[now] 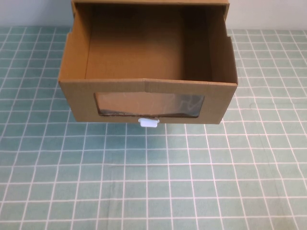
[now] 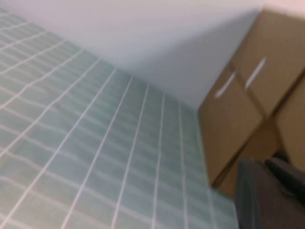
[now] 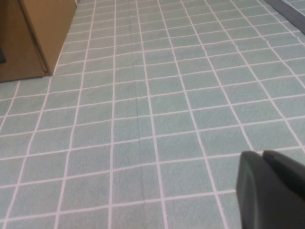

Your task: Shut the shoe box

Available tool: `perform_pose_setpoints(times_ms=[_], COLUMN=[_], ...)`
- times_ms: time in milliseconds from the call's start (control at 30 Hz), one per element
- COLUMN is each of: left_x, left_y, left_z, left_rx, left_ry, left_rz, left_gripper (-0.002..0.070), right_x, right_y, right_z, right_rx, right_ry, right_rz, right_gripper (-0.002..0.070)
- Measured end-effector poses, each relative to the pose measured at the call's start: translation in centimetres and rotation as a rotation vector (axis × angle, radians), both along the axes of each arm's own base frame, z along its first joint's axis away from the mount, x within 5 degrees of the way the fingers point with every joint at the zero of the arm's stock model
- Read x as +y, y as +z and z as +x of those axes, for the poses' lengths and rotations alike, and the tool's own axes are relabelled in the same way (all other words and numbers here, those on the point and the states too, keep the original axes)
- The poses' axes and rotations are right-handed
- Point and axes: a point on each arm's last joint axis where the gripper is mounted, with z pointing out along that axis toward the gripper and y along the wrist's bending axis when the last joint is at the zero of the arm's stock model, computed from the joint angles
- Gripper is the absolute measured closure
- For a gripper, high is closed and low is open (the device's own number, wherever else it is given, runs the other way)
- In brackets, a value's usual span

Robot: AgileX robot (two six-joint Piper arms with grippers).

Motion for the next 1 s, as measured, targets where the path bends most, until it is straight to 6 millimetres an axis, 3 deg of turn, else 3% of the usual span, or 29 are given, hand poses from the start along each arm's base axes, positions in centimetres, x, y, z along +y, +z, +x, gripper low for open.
perform_pose_setpoints(times_ms=[200,300,500,600,767,1000], left_x=[0.1,-0.5,-1.6,-2.0,-2.7,-4.1], left_y=[0.5,2.0,9.6,13.2,18.9,23.3], left_z=[0.0,-0.2,1.9,4.8,11.8,21.1], left_rx=[-0.034,0.045,0.282,0.373,0.352,0.256], left_ry=[0.006,-0.058,-0.228,-0.331,-0.488,-0.598], left_rz=[-0.060,-0.007,0.180,0.284,0.375,0.447], left_gripper=[0.0680,0.0680,0.0680,0.0680,0.0680,0.0680], right_x=[0.0,0.0,0.0,0.0,0.0,0.0], right_y=[0.0,0.0,0.0,0.0,0.0,0.0], right_z=[0.0,0.0,0.0,0.0,0.0,0.0], right_rx=[0.000,0.000,0.000,0.000,0.000,0.000], right_ry=[0.000,0.000,0.000,0.000,0.000,0.000], right_rz=[0.000,0.000,0.000,0.000,0.000,0.000], right_gripper=[0.0687,0.0687,0.0687,0.0687,0.0687,0.0687])
